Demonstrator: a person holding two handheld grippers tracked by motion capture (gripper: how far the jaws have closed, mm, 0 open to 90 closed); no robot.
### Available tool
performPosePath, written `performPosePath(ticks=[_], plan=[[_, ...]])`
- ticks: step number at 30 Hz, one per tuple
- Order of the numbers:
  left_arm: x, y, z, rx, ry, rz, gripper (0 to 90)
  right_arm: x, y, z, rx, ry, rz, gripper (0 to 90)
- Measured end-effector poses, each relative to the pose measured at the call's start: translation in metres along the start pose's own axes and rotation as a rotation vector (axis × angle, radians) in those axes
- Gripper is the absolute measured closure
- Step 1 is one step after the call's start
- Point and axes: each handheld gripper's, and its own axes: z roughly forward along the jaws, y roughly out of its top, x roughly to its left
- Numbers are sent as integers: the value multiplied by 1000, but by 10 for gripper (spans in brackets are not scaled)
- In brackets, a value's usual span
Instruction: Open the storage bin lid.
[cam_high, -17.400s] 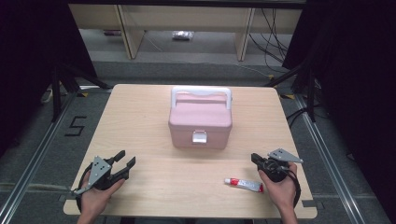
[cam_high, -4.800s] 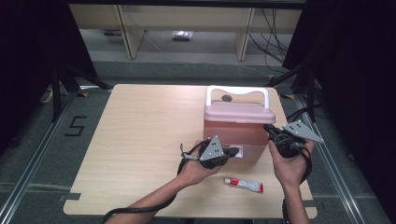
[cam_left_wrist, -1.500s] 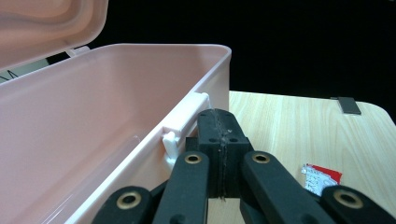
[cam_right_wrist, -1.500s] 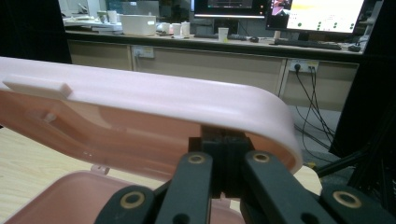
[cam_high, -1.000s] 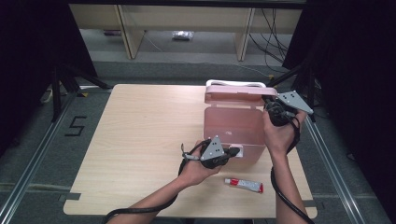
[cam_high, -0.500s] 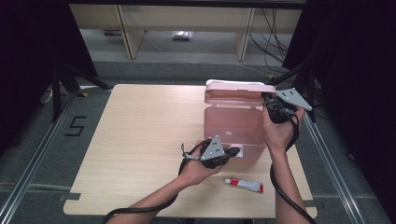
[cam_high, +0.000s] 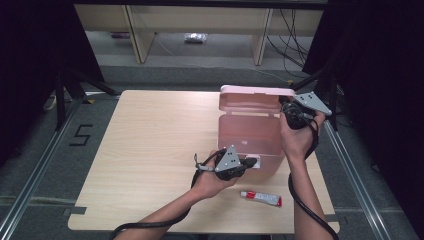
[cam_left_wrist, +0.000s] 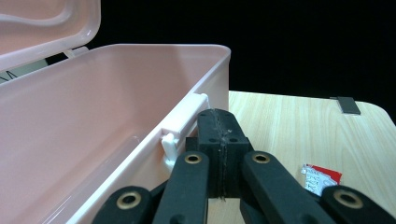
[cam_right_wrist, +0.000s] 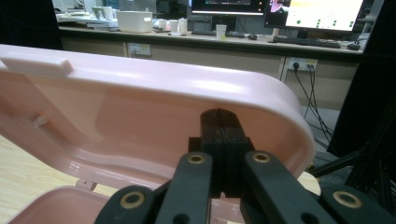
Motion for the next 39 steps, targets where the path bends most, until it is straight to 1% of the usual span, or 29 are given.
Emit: performPosePath(ticks=[2, 3, 4, 5, 6, 7, 8, 9, 10, 11, 14, 15, 16, 18, 21, 22, 24, 25, 26, 27, 30, 32, 33, 35, 38, 39], plan=[[0, 0, 0, 0, -5, 8, 894, -1, 0, 1, -2, -1, -6, 900], [0, 0, 0, 1, -6, 9, 894, 0, 1, 1, 7, -1, 10, 900], [0, 0, 1, -3, -6, 2, 894, 0, 1, 1, 6, -2, 6, 900], [0, 0, 1, -5, -9, 9, 894, -1, 1, 3, 1, 1, 2, 900], [0, 0, 1, -5, -6, 3, 894, -1, 1, 3, 5, -2, -8, 900], [0, 0, 1, -6, -2, -7, 894, -1, 1, 3, 0, -4, -5, 900], [0, 0, 1, -6, -5, -2, 894, 0, 1, 3, 4, -5, 6, 900], [0, 0, 1, -7, -4, -3, 894, -1, 2, 5, -4, 1, -2, 900], [-1, 0, 1, -7, -3, -7, 894, -1, 2, 5, 3, 1, 2, 900], [0, 0, 1, -7, -7, -2, 894, -1, 2, 6, 2, 0, 7, 900], [0, 0, 1, -6, -4, -5, 894, -2, 2, 7, 9, 1, -8, 900], [0, 0, 1, -6, -4, -6, 894, -1, 2, 8, 2, 2, -3, 900], [0, 0, 1, -6, -5, -6, 894, -1, 2, 8, 6, -3, 9, 900], [0, 0, 1, -7, -9, -1, 894, -1, 2, 10, 5, -1, 1, 900], [0, 0, 1, -7, -9, -2, 894, -1, 3, 11, 12, 2, 6, 900], [0, 0, 1, -8, -9, -3, 894, -1, 3, 12, 12, -4, 11, 900], [0, 0, 1, -7, -6, -5, 894, -2, 3, 14, 8, -4, -7, 900], [0, 0, 1, -7, -4, -8, 893, -2, 3, 14, 16, -2, -1, 900], [0, 0, 1, -7, -8, -7, 894, -2, 3, 15, 12, 4, 0, 900], [0, 0, 1, -7, -9, -2, 894, -1, 3, 15, 18, -7, 9, 900], [0, 0, 1, -7, -5, -7, 894, -3, 2, 18, 17, -3, -2, 900], [0, 0, 1, -8, -4, -9, 894, -2, 2, 18, 31, -6, 4, 900], [0, 0, 1, -9, -9, -4, 894, -2, 1, 19, 25, 5, 8, 900], [0, 0, 1, -8, -9, -3, 894, -3, 1, 20, 27, -5, -1, 900], [0, 0, 1, -6, -5, -6, 894, -2, 0, 22, 32, -8, 14, 900], [0, 0, 1, -6, -5, -7, 894, -4, 1, 22, 33, -4, -2, 900]])
